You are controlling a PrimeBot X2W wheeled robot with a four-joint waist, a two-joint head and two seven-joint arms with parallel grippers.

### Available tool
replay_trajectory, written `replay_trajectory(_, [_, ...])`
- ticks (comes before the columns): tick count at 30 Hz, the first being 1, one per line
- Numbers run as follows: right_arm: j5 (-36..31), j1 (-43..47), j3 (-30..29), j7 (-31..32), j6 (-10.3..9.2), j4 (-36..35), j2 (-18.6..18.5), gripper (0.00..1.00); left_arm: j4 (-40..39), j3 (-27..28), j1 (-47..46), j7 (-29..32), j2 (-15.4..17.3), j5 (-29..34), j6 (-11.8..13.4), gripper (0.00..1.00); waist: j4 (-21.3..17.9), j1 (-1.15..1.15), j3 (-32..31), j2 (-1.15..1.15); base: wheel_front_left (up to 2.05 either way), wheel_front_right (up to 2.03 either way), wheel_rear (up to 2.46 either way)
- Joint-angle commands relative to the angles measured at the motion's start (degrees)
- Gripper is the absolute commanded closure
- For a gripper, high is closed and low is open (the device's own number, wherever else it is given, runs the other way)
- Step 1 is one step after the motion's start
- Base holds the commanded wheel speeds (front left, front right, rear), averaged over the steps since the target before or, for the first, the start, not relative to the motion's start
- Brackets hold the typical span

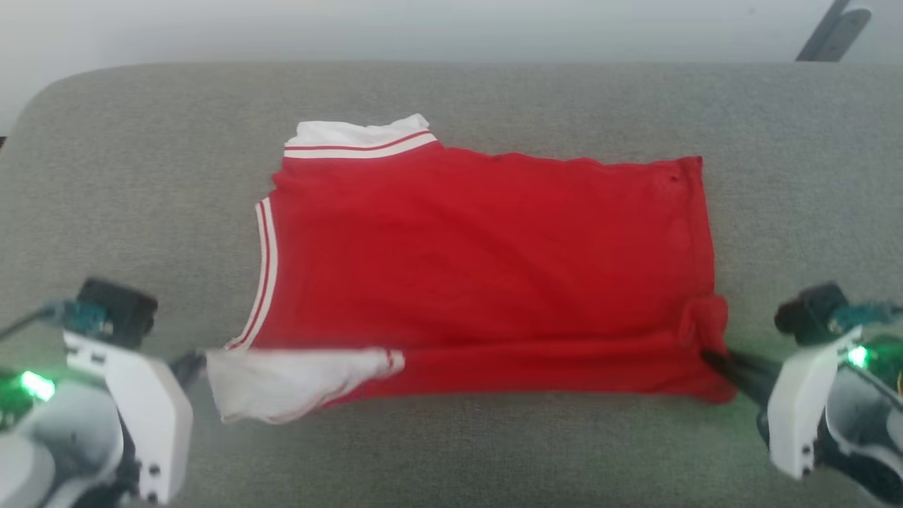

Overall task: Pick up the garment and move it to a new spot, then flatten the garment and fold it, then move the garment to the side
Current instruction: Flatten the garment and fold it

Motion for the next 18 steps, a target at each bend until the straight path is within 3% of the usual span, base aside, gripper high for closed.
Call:
replay_trajectory(1, [-0.99,-1.65,-1.19,1.00,0.01,1.24,1.44,1.00,1.58,0.38,-2.32,0.89,-0.51,1.11,-1.54,1.00,-0.62,0.00,0.64,0.00,0.00,0.00,0.00])
replay_trajectory(6, [-4.02,-6.88,-3.66,3.66,0.01,4.66,6.17,1.00,8.74,0.49,-10.89,4.07,-4.04,4.39,-8.04,1.00,-1.59,0.00,2.23,0.00,0.00,0.00,0.00])
replay_trajectory(10, [-6.74,-11.45,-3.97,5.34,0.01,7.81,9.58,1.00,17.03,-0.29,-17.24,6.24,-8.70,6.14,-12.79,1.00,-2.29,0.00,4.09,0.00,0.00,0.00,0.00])
replay_trajectory(11, [-6.74,-11.45,-3.97,5.34,0.01,7.81,9.58,1.00,17.03,-0.29,-17.24,6.24,-8.70,6.14,-12.79,1.00,-2.29,0.00,4.09,0.00,0.00,0.00,0.00])
replay_trajectory(18, [-9.83,-17.58,-2.55,7.08,0.01,14.16,13.96,1.00,31.75,-2.30,-24.20,8.17,-16.83,7.08,-19.55,1.00,-3.05,0.00,7.49,0.00,0.00,0.00,0.00])
